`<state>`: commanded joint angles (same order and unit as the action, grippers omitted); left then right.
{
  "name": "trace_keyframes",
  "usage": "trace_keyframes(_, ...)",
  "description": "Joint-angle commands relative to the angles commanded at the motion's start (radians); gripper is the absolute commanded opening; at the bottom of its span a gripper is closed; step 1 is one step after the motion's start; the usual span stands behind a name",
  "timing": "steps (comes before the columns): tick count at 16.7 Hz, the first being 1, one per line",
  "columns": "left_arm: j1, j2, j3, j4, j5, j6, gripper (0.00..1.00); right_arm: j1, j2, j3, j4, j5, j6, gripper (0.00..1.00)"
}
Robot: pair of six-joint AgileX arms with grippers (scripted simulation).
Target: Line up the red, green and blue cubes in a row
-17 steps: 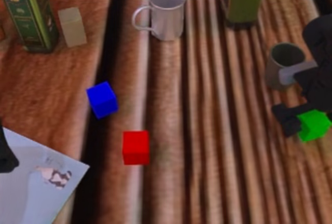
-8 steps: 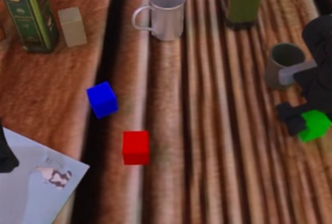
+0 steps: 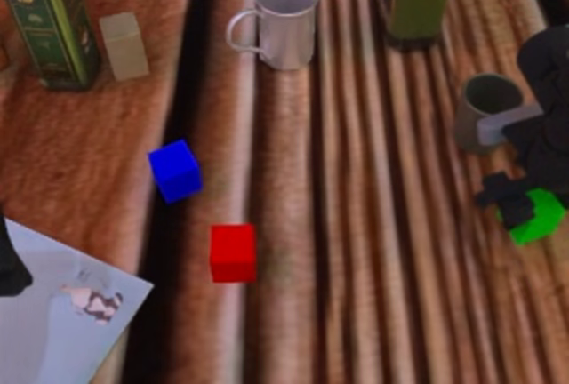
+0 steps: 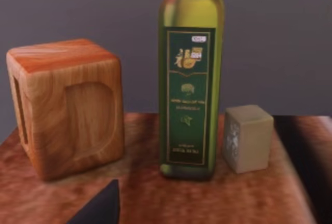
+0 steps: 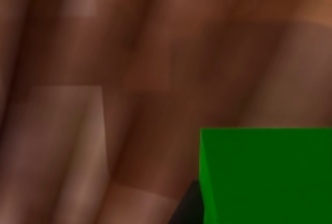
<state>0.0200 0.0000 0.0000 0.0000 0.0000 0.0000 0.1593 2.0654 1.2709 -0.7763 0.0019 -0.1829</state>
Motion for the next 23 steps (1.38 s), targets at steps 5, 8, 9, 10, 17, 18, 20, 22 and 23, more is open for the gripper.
trace_keyframes(5,0.0,0.0,0.0,0.0,0.0,0.0,1.0,0.0,0.0,0.0,0.0,0.0,0.0,0.0)
trace_keyframes(8,0.0,0.0,0.0,0.0,0.0,0.0,1.0,-0.002,-0.008,0.002,-0.003,-0.001,0.002,0.0)
trace_keyframes(9,0.0,0.0,0.0,0.0,0.0,0.0,1.0,-0.001,-0.009,0.005,-0.007,-0.001,0.001,0.0)
trace_keyframes(10,0.0,0.0,0.0,0.0,0.0,0.0,1.0,0.0,-0.013,0.015,-0.021,-0.001,0.0,0.0)
trace_keyframes(17,0.0,0.0,0.0,0.0,0.0,0.0,1.0,0.006,-0.109,0.139,-0.246,-0.002,-0.001,0.0)
trace_keyframes(18,0.0,0.0,0.0,0.0,0.0,0.0,1.0,0.007,-0.115,0.145,-0.254,-0.002,-0.001,0.0)
trace_keyframes(20,0.0,0.0,0.0,0.0,0.0,0.0,1.0,0.007,-0.116,0.145,-0.255,-0.002,-0.001,0.0)
trace_keyframes(22,0.0,0.0,0.0,0.0,0.0,0.0,1.0,0.004,-0.111,0.144,-0.253,-0.002,0.003,0.0)
trace_keyframes(23,0.0,0.0,0.0,0.0,0.0,0.0,1.0,0.013,-0.106,0.152,-0.257,-0.002,0.014,0.0)
